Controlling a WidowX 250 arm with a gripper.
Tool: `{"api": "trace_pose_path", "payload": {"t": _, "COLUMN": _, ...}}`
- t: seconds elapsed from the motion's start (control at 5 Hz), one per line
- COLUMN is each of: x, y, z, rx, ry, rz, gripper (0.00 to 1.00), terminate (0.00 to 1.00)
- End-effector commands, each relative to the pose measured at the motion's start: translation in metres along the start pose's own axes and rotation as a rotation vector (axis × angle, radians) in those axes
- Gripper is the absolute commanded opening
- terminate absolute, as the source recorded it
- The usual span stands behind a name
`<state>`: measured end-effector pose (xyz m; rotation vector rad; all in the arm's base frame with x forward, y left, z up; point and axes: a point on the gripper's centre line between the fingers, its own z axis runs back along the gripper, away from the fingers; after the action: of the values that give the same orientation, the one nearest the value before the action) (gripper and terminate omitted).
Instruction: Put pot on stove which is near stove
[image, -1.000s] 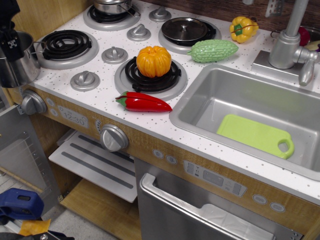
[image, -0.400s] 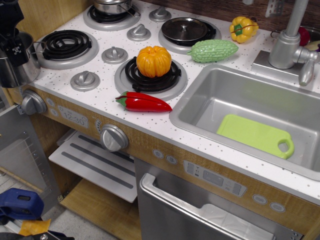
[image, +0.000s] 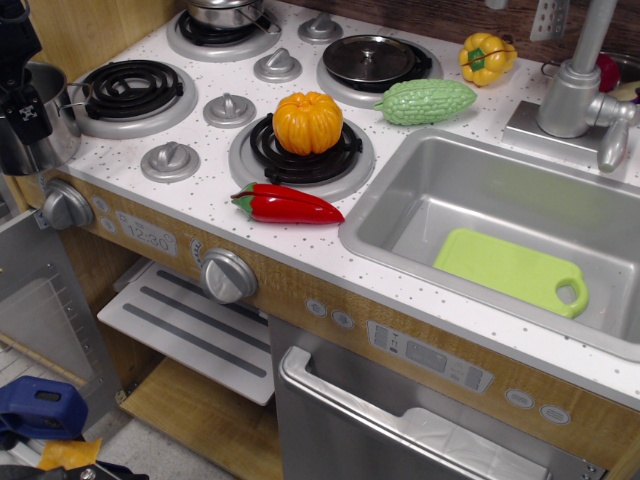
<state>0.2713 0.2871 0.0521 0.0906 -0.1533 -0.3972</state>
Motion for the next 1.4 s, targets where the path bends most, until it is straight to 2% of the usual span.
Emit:
{"api": "trace_pose_path", "payload": {"t": 0.0, "x": -0.009, "y": 0.010, "z": 0.003, "rx": 0.034, "ry": -0.029, "rz": 0.027, "gripper": 1.00, "terminate": 0.00}}
{"api": "trace_pose_path", "payload": {"t": 0.2, "x": -0.011, "y": 0.011, "z": -0.004, "rx": 0.025, "ry": -0.037, "rz": 0.031, "gripper": 0.00, "terminate": 0.00}}
{"api": "trace_pose_path", "payload": {"t": 0.6, "x": -0.006, "y": 0.008, "z": 0.003, "rx": 0.073, "ry": -0.032, "rz": 0.008, "gripper": 0.00, "terminate": 0.00}}
{"api": "trace_pose_path", "payload": {"t": 1.0, "x": 0.011, "y": 0.010, "z": 0.030, "rx": 0.143, "ry": -0.059, "rz": -0.061, "gripper": 0.00, "terminate": 0.00}}
{"api": "trace_pose_path", "payload": {"t": 1.2, "x": 0.020, "y": 0.005, "z": 0.043, "rx": 0.151, "ry": -0.074, "rz": -0.068, "gripper": 0.00, "terminate": 0.00}}
